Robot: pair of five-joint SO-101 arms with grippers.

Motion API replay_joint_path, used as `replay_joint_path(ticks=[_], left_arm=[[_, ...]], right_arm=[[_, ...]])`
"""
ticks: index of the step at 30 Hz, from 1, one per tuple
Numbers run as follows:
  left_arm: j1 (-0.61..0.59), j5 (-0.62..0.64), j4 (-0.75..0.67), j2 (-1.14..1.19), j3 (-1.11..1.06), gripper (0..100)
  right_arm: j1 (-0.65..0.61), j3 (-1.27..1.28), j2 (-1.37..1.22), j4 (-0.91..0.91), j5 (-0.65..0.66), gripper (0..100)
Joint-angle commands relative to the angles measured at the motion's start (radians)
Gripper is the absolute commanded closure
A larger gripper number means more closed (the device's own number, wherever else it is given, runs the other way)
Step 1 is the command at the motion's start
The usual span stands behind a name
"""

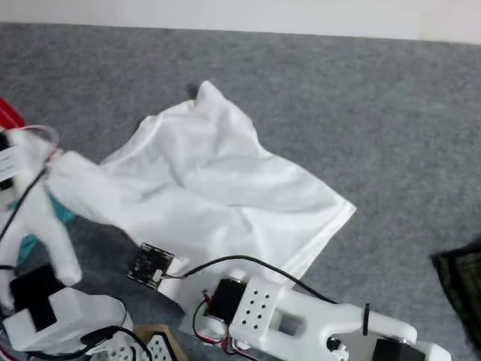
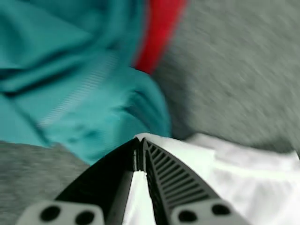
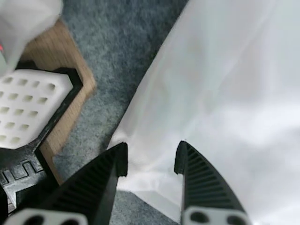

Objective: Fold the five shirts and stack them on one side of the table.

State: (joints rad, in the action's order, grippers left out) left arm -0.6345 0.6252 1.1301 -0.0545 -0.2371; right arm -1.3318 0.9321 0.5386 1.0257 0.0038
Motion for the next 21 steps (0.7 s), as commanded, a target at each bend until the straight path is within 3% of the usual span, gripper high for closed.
replay_joint_path(ticks=[1,8,14,21], left_arm=[[-0.153,0.006,0.006,-0.005,0.047,99],[-0.283,0.005,0.003,-0.005,0.047,99],[-0.251,0.005,-0.026,0.005,0.018,99],[-0.243,0.006,-0.055,0.004,-0.015,99]], right_arm=[[-0.001,-0.012,0.013,-0.010,-0.017,82.8],[-0.093,-0.010,0.012,0.018,-0.017,82.8],[-0.228,-0.008,0.001,0.012,-0.018,82.8],[-0.225,0.042,-0.001,-0.058,-0.018,82.5]])
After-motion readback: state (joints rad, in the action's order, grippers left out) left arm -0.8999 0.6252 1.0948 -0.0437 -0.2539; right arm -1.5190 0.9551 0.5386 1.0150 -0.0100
